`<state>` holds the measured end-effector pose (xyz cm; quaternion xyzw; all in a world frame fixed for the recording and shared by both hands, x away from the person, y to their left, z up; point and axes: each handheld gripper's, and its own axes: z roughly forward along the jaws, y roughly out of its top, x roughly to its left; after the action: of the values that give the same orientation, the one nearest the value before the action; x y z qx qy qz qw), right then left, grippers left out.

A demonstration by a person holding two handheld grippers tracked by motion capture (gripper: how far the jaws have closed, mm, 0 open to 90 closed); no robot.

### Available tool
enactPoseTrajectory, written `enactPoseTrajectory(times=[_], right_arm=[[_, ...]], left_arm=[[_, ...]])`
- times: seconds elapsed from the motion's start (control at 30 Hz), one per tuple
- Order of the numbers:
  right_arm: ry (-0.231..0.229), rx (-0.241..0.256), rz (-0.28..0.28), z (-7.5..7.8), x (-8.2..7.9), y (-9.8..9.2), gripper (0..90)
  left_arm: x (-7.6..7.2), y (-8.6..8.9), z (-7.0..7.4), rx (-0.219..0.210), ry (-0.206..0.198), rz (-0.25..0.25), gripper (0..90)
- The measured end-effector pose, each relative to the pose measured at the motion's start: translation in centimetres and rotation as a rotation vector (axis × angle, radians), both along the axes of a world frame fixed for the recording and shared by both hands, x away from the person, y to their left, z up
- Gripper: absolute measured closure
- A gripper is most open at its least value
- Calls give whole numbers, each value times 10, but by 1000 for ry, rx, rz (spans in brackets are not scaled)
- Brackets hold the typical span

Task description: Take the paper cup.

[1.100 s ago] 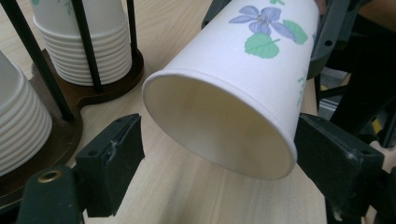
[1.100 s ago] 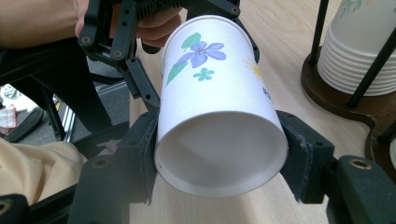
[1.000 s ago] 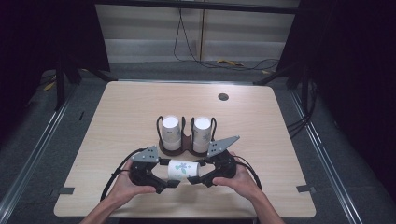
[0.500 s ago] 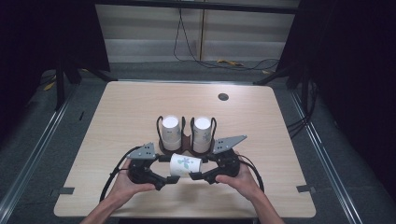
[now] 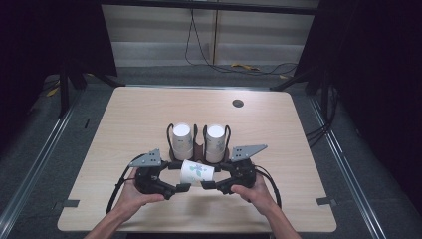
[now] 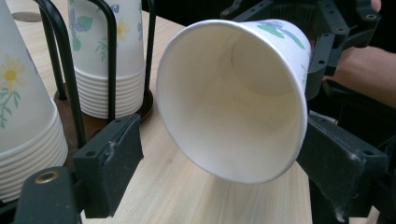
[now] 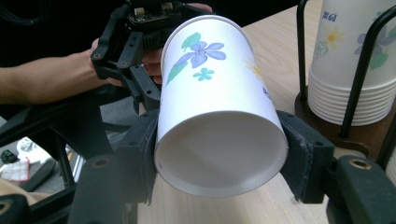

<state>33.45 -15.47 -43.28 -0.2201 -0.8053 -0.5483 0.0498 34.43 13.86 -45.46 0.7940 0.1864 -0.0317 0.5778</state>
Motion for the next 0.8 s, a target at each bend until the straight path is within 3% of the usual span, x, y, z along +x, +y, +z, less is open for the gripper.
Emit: enactPoseTrajectory(times=[0.43, 0.57, 0.8], right_arm=[[-2, 31, 15, -1, 0, 2, 376], [-9, 27, 20, -2, -1, 4, 377], [-11, 21, 30, -3, 0, 6, 377]], left_arm=[[-2, -3, 3, -93, -17, -5, 181], [-1, -3, 2, -86, -26, -16, 192], [0, -4, 1, -81, -5, -30, 189]])
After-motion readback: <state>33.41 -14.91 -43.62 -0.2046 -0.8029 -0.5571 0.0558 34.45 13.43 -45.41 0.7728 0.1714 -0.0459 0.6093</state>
